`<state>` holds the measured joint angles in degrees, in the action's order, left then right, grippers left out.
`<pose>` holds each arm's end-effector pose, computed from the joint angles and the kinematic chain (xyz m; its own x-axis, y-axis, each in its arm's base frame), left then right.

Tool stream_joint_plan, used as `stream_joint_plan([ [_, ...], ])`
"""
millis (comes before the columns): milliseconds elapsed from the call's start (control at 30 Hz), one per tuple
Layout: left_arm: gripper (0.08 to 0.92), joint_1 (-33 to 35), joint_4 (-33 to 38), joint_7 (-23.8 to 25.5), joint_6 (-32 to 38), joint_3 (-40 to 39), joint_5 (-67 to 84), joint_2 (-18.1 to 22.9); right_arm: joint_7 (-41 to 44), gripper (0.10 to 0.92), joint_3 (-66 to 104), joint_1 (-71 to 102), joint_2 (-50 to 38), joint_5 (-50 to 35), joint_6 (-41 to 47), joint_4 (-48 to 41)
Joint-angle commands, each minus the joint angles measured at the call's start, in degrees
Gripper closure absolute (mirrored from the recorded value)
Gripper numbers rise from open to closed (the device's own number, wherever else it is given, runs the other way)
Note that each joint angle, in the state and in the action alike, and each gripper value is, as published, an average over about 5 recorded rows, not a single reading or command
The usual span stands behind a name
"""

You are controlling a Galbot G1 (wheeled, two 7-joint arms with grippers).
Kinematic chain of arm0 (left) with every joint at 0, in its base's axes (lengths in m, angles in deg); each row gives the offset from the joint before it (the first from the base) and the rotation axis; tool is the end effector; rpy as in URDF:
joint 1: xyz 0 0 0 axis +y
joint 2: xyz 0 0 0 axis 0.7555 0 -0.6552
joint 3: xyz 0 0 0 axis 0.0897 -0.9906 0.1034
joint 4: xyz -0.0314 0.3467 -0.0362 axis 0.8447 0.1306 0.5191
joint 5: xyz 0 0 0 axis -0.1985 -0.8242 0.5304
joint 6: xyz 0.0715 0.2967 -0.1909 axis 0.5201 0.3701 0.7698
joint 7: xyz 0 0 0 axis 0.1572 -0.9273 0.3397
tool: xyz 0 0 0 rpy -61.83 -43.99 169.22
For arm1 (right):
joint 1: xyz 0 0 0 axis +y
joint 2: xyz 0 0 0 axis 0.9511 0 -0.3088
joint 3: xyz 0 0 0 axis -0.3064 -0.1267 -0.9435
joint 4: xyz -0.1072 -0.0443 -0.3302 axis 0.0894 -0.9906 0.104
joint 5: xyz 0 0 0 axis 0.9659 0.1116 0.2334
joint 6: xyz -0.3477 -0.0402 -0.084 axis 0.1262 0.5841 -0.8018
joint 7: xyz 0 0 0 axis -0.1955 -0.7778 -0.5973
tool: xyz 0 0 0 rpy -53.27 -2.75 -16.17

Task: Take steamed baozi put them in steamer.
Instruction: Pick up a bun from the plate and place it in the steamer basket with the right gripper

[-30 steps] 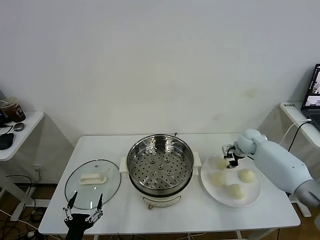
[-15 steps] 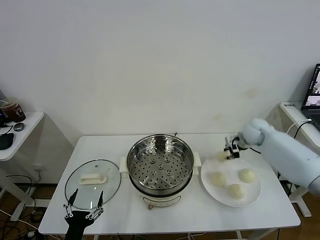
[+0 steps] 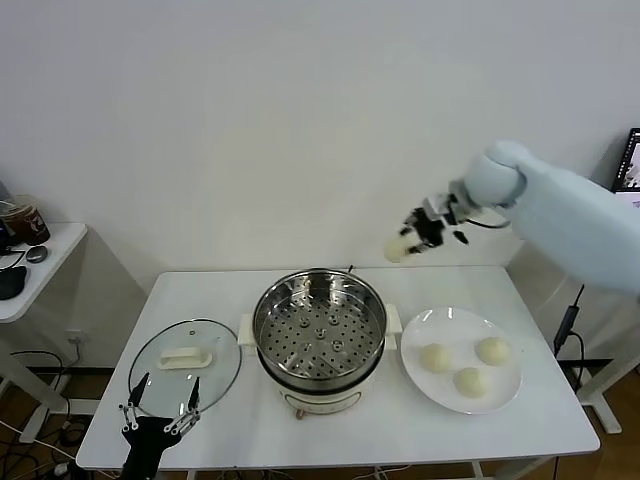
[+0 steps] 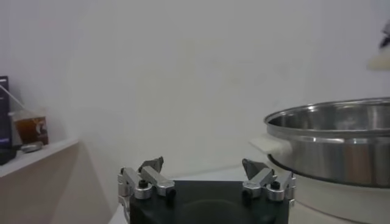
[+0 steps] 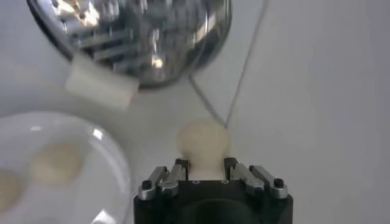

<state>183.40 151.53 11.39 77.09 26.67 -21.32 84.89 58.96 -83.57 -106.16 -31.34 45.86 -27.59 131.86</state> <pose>0.1124 0.0872 -0.3247 -0.9995 -0.0104 0.0312 -0.0050 0.9854 0.1705 0.5673 -0.0110 0.0023 -0.3223 -0.3622 0.8746 -0.7163 -0.5108 -0.4755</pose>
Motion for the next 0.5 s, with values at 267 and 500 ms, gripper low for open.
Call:
stream_joint_plan([
  [267,0.177,-0.13,0.37,0.02,-0.31,1.31,0.07,0.58,-0.95,0.607,-14.11,-4.93,19.88,6.20,-22.72,-0.50],
  [500,0.177,-0.18,-0.06,0.02,-0.34,1.62,0.02,0.82,-3.06,0.601,-14.66,-1.32,21.71,13.77,-30.48,-5.27],
])
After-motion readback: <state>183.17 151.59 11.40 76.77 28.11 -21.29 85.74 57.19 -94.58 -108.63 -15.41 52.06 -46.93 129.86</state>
